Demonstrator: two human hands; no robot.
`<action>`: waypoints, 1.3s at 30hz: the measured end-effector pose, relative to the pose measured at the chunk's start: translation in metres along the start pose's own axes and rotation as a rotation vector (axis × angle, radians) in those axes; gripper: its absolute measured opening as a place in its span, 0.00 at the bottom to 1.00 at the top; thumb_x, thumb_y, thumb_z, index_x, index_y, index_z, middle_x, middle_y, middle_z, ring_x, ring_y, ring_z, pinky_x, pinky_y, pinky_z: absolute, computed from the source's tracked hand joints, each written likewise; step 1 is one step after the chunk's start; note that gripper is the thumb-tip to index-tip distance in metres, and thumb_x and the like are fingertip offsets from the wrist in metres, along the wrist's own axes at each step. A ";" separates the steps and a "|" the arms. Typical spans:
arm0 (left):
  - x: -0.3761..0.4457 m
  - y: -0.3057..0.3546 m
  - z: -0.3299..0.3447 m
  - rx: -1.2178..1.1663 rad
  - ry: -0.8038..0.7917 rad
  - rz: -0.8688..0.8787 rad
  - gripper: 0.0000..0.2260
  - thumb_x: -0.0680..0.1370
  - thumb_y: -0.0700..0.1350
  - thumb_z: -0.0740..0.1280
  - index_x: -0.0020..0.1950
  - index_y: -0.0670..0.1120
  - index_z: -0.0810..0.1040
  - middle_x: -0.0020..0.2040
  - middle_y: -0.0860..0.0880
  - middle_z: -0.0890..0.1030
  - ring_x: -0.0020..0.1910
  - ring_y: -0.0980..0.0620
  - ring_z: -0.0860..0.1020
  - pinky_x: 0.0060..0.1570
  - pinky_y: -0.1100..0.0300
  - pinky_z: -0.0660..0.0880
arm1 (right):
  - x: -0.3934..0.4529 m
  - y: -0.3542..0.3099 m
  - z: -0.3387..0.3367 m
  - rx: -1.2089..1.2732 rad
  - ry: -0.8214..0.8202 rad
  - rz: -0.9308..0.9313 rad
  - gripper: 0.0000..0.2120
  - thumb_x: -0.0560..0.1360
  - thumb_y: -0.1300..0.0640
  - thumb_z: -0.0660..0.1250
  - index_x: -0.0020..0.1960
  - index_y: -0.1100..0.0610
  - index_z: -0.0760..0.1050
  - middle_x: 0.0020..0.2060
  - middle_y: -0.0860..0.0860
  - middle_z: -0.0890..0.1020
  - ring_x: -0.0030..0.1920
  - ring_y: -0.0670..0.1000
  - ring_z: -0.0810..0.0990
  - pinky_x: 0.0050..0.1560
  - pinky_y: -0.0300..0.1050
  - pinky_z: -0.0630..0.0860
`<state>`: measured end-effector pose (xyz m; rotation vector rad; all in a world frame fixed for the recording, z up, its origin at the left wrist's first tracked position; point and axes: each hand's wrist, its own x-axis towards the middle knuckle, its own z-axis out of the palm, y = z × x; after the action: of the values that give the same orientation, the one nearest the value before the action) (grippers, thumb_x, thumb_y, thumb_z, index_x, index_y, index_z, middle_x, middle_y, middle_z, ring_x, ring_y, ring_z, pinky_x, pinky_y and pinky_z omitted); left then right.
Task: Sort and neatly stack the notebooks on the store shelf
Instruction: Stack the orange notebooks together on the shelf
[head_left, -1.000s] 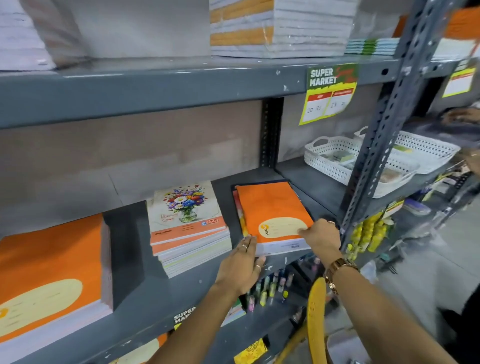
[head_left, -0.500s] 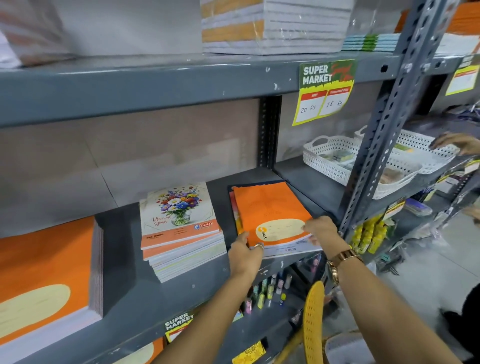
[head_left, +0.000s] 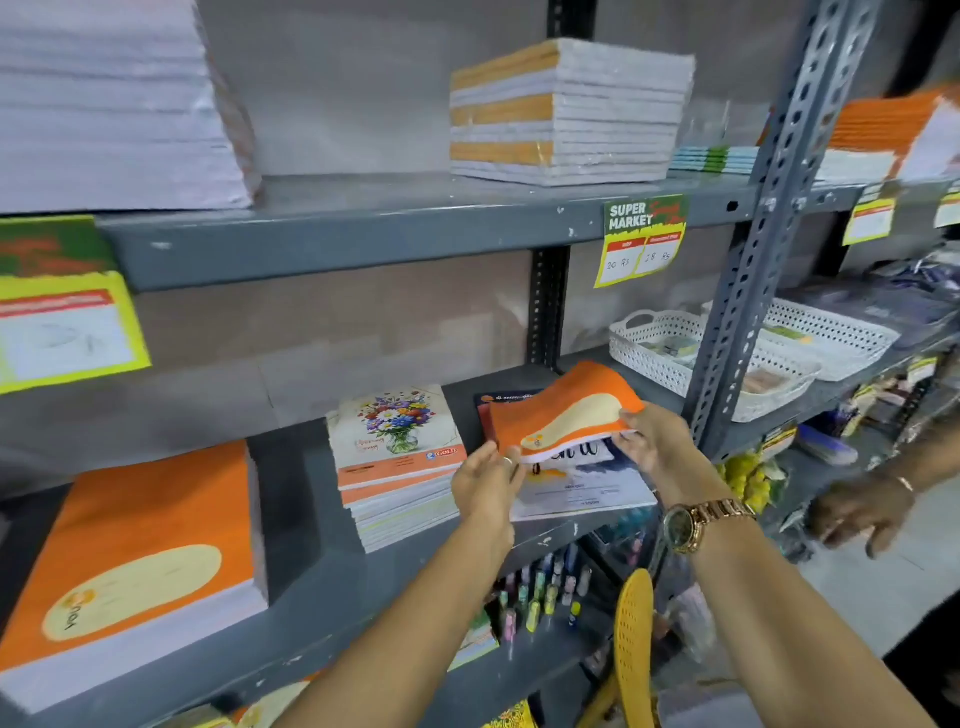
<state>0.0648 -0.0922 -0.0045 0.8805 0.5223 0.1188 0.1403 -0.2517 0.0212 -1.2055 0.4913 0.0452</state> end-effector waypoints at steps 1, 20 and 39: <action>-0.006 0.007 -0.005 -0.025 -0.015 0.002 0.14 0.75 0.31 0.66 0.60 0.36 0.72 0.64 0.36 0.75 0.56 0.44 0.79 0.50 0.61 0.77 | -0.010 -0.003 0.005 -0.002 -0.002 -0.020 0.16 0.79 0.68 0.58 0.67 0.65 0.68 0.68 0.60 0.71 0.67 0.58 0.71 0.56 0.45 0.74; -0.058 0.141 -0.206 -0.070 0.192 0.219 0.06 0.79 0.31 0.57 0.53 0.38 0.69 0.41 0.44 0.77 0.38 0.48 0.77 0.49 0.54 0.78 | -0.158 0.101 0.169 -0.126 -0.573 -0.027 0.19 0.78 0.71 0.58 0.68 0.63 0.69 0.55 0.58 0.77 0.44 0.53 0.78 0.45 0.45 0.78; -0.058 0.156 -0.338 0.690 0.712 0.353 0.08 0.72 0.39 0.72 0.33 0.44 0.77 0.31 0.44 0.81 0.24 0.50 0.79 0.32 0.59 0.78 | -0.191 0.213 0.232 -1.004 -0.338 -0.424 0.09 0.71 0.57 0.72 0.44 0.63 0.83 0.44 0.59 0.86 0.49 0.58 0.84 0.45 0.41 0.75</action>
<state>-0.1315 0.2272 -0.0388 1.6150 1.1014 0.6153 -0.0135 0.0786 -0.0316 -2.2135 -0.1420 0.1397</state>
